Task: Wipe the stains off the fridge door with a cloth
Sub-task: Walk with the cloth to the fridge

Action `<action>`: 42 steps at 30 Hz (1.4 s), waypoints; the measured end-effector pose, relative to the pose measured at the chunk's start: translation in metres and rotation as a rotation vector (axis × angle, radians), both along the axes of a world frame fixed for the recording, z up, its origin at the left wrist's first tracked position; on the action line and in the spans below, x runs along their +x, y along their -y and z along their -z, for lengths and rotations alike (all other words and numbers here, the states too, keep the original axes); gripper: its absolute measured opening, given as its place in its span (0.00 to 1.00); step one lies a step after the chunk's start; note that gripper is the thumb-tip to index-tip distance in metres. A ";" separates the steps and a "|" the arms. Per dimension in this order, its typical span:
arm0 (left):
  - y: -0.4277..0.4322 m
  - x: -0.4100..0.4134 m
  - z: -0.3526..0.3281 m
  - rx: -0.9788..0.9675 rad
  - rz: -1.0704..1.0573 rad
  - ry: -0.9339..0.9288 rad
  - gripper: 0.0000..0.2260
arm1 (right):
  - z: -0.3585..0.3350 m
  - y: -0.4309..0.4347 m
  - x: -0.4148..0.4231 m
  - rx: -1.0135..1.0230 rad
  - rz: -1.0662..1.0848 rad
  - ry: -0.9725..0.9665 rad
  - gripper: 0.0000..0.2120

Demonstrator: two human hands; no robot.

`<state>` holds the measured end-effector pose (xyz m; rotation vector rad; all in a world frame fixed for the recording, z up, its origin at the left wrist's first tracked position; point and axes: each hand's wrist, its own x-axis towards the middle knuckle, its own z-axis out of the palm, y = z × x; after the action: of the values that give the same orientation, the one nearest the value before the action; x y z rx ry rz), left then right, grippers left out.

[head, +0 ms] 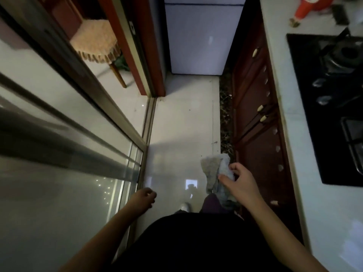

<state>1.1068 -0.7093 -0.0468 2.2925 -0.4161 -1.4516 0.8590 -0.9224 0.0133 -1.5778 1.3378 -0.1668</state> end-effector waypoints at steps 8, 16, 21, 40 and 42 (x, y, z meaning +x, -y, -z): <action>0.151 0.100 0.012 -0.020 0.047 0.041 0.10 | 0.015 0.149 0.084 -0.010 0.016 -0.015 0.11; 0.215 0.183 0.018 0.161 -0.209 0.016 0.14 | 0.013 0.316 0.203 0.065 -0.106 0.029 0.10; 0.279 0.244 0.014 0.180 -0.300 0.001 0.10 | -0.002 0.400 0.278 0.030 -0.178 0.065 0.09; 0.662 0.477 -0.012 -0.002 0.051 0.031 0.11 | -0.001 0.616 0.422 0.018 0.189 0.020 0.13; 0.682 0.483 -0.011 0.004 0.063 0.030 0.11 | 0.001 0.633 0.428 0.032 0.199 0.025 0.13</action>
<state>1.5902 -1.3908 -0.0363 2.3260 -0.4988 -1.4500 1.2872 -1.5557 0.0120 -1.4107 1.4700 -0.2845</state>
